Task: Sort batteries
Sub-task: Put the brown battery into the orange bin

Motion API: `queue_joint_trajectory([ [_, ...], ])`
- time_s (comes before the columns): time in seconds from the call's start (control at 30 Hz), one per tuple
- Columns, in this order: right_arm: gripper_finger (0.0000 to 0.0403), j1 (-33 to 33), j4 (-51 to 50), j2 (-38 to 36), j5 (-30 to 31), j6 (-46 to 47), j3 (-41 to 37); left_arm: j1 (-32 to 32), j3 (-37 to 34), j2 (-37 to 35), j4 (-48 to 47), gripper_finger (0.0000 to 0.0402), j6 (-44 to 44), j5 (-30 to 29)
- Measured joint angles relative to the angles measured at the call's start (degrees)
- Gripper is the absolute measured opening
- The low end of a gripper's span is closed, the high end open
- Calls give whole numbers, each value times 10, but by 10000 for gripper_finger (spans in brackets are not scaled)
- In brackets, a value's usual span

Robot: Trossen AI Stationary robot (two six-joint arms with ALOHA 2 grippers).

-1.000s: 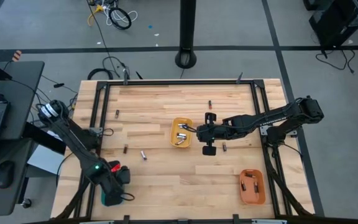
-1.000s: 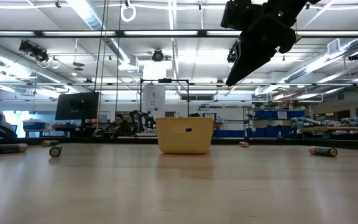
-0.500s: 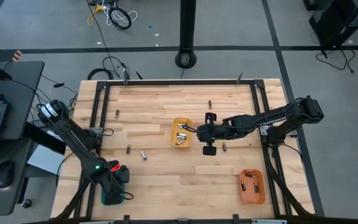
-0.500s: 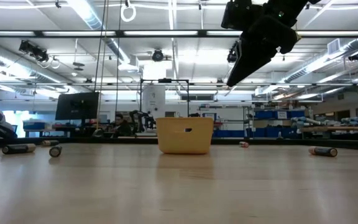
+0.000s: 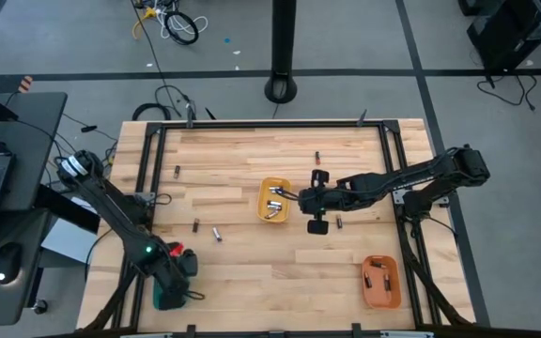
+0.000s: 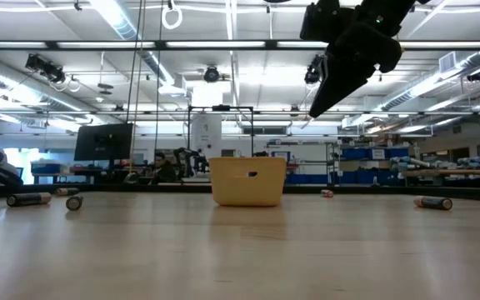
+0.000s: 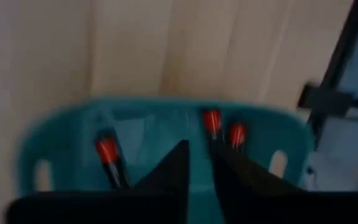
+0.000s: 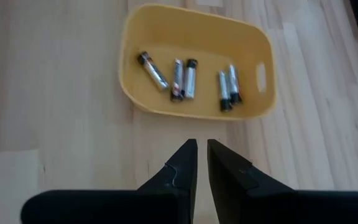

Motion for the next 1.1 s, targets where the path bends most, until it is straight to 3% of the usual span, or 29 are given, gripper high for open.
queue_joint_trajectory([
  [0.1,43,1,-25,-8,15,26,0,31,13,-31,-16,15,28,-32],
  [0.27,14,4,-49,-13,19,102,-15,97,13,-103,-22,6,95,-130],
  [0.43,13,13,-48,-19,21,234,-82,191,13,-138,35,3,240,-145],
  [0.57,10,32,-52,-32,22,341,-124,277,12,-137,118,2,391,-95],
  [0.83,33,74,-110,-54,1,556,-135,474,-67,-117,415,1,604,102],
  [1.1,77,76,-139,-41,-53,656,-156,540,-124,-100,570,2,677,116],
])
